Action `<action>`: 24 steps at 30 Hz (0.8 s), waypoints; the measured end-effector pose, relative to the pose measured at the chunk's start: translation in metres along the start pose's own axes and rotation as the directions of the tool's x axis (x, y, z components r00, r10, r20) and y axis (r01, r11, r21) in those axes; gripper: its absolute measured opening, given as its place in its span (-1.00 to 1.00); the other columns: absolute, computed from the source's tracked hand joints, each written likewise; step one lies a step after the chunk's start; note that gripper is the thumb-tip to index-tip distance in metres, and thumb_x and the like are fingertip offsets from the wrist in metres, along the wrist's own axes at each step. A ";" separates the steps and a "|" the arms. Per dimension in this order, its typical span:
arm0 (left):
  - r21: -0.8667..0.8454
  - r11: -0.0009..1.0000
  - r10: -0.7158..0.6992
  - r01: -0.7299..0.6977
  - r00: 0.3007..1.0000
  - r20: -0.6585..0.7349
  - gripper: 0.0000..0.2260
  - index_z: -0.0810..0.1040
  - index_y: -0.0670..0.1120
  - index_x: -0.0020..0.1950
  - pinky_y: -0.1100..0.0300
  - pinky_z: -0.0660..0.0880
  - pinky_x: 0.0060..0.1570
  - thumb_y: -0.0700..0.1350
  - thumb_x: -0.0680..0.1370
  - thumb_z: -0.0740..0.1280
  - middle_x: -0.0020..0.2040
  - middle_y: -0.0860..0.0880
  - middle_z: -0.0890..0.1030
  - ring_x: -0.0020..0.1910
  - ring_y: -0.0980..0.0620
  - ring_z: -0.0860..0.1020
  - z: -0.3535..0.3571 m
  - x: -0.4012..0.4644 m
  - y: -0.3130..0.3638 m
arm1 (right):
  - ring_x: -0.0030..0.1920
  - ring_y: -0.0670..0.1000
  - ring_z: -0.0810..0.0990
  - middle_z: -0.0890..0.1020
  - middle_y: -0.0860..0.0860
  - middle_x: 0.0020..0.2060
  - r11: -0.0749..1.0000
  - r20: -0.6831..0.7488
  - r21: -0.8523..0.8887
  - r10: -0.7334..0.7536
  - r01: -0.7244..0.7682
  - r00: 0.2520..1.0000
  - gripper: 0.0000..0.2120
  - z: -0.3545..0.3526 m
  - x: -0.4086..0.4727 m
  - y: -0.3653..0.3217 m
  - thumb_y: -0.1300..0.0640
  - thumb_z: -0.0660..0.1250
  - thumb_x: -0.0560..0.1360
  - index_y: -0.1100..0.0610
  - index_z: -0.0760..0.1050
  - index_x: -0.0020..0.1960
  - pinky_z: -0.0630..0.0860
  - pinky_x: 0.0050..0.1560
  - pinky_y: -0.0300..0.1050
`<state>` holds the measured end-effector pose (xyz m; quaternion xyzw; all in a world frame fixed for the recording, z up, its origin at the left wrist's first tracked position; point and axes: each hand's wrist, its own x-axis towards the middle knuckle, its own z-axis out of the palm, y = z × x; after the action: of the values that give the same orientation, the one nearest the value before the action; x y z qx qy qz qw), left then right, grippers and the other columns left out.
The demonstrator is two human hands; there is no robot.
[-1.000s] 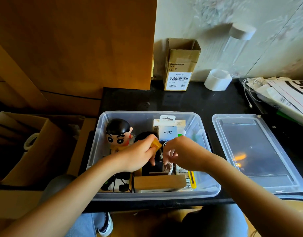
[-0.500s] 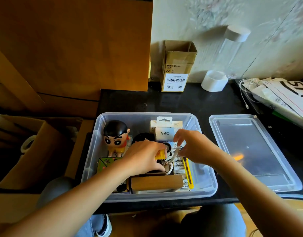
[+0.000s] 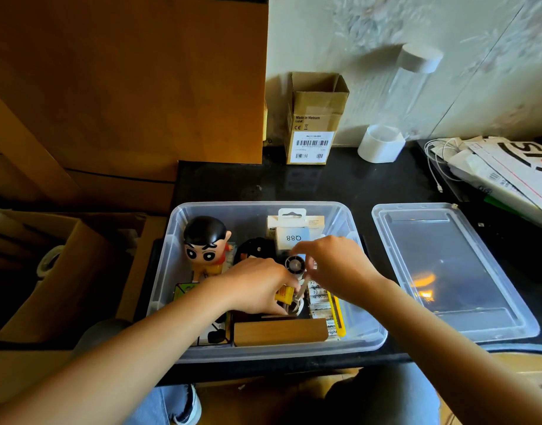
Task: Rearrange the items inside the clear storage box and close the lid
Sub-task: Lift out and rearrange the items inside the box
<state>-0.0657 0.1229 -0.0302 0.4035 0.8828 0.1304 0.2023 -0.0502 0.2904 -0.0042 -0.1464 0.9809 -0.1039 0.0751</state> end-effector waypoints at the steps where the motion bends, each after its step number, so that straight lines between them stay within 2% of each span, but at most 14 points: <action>1: 0.021 1.000 0.004 -0.003 1.000 -0.013 -0.87 0.54 0.08 -0.07 0.38 0.13 -0.38 0.09 0.47 0.40 -0.39 0.19 0.33 -0.41 0.18 0.32 0.000 -0.001 0.000 | 0.02 0.05 0.62 0.65 -0.01 0.05 0.996 0.002 -0.066 -0.052 0.052 0.999 -0.67 0.000 0.001 0.000 0.02 0.33 0.50 -0.11 0.45 0.25 0.52 -0.08 -0.13; 3: 0.060 0.998 0.005 -0.003 1.000 -0.025 -0.81 0.47 0.07 -0.18 0.36 0.14 -0.41 0.14 0.48 0.38 -0.40 0.14 0.37 -0.43 0.19 0.34 0.001 -0.002 0.001 | 0.01 0.06 0.62 0.64 -0.01 0.04 0.979 0.031 -0.167 -0.113 0.116 0.993 -0.64 -0.001 0.005 -0.002 -0.05 0.33 0.50 -0.11 0.41 0.28 0.48 -0.14 -0.17; 8: 0.090 0.996 0.003 0.001 0.999 -0.040 -0.69 0.51 -0.04 -0.16 0.31 0.16 -0.44 0.21 0.47 0.35 -0.41 0.09 0.40 -0.42 0.16 0.37 0.004 -0.007 -0.001 | -0.07 0.08 0.62 0.62 0.07 0.02 0.948 0.057 -0.266 -0.163 0.173 0.985 -0.64 0.002 0.013 -0.008 -0.05 0.28 0.52 0.07 0.40 0.25 0.40 -0.20 -0.18; 11: 0.086 0.996 -0.010 0.015 0.998 -0.064 -0.64 0.56 -0.04 -0.05 0.34 0.18 -0.41 0.24 0.46 0.34 -0.39 0.08 0.44 -0.32 0.11 0.46 0.006 -0.010 -0.003 | -0.17 0.03 0.59 0.62 0.05 -0.08 0.950 0.057 -0.287 -0.111 0.123 0.992 -0.65 0.004 0.013 -0.010 -0.08 0.26 0.52 0.14 0.45 0.17 0.41 -0.20 -0.19; 13: 0.063 0.998 -0.011 0.016 0.997 -0.079 -0.63 0.58 -0.02 0.05 0.36 0.18 -0.41 0.24 0.45 0.34 -0.42 0.10 0.42 -0.39 0.17 0.42 0.005 -0.011 -0.003 | -0.25 0.00 0.51 0.61 0.04 -0.13 0.955 0.052 -0.285 -0.069 0.081 0.996 -0.66 0.005 0.013 -0.011 -0.08 0.24 0.53 0.16 0.49 0.12 0.40 -0.22 -0.20; 16: 0.064 0.998 -0.002 0.008 0.996 -0.086 -0.60 0.57 0.01 0.15 0.37 0.15 -0.44 0.24 0.46 0.34 -0.45 0.12 0.38 -0.45 0.18 0.35 0.004 -0.011 -0.002 | -0.26 0.00 0.46 0.61 0.08 -0.12 0.974 0.032 -0.225 0.008 -0.001 0.999 -0.71 0.008 0.014 -0.015 -0.01 0.23 0.54 0.18 0.53 0.11 0.37 -0.24 -0.22; 20: 0.060 0.998 0.000 0.005 0.997 -0.082 -0.60 0.54 0.03 0.18 0.37 0.16 -0.44 0.23 0.46 0.34 -0.40 0.11 0.46 -0.41 0.17 0.41 0.003 -0.012 -0.001 | -0.26 0.01 0.46 0.62 0.09 -0.11 0.984 -0.013 -0.119 0.132 -0.133 0.991 -0.74 0.013 0.014 -0.017 0.04 0.27 0.52 0.18 0.54 0.10 0.37 -0.29 -0.23; 22: 0.057 0.998 -0.011 0.015 0.997 -0.070 -0.64 0.56 0.03 0.10 0.37 0.16 -0.43 0.24 0.46 0.34 -0.32 0.08 0.53 -0.31 0.12 0.48 0.003 -0.013 -0.002 | -0.31 -0.03 0.44 0.60 0.07 -0.16 0.978 -0.045 -0.050 0.198 -0.201 0.979 -0.72 0.015 0.012 -0.014 -0.02 0.30 0.50 0.17 0.55 0.05 0.32 -0.39 -0.30; 24: 0.060 0.998 -0.025 0.028 0.998 -0.061 -0.70 0.53 0.02 -0.09 0.35 0.14 -0.43 0.24 0.45 0.34 -0.31 0.04 0.54 -0.24 0.03 0.52 0.004 -0.013 -0.002 | -0.39 -0.10 0.42 0.61 0.04 -0.17 0.965 -0.079 0.019 0.264 -0.263 0.961 -0.67 0.016 0.011 -0.007 -0.14 0.33 0.46 0.14 0.53 -0.04 0.21 -0.51 -0.35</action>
<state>-0.0578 0.1116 -0.0312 0.3936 0.8973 0.1131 0.1649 -0.0556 0.2779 -0.0196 -0.0101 0.9934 -0.1028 0.0489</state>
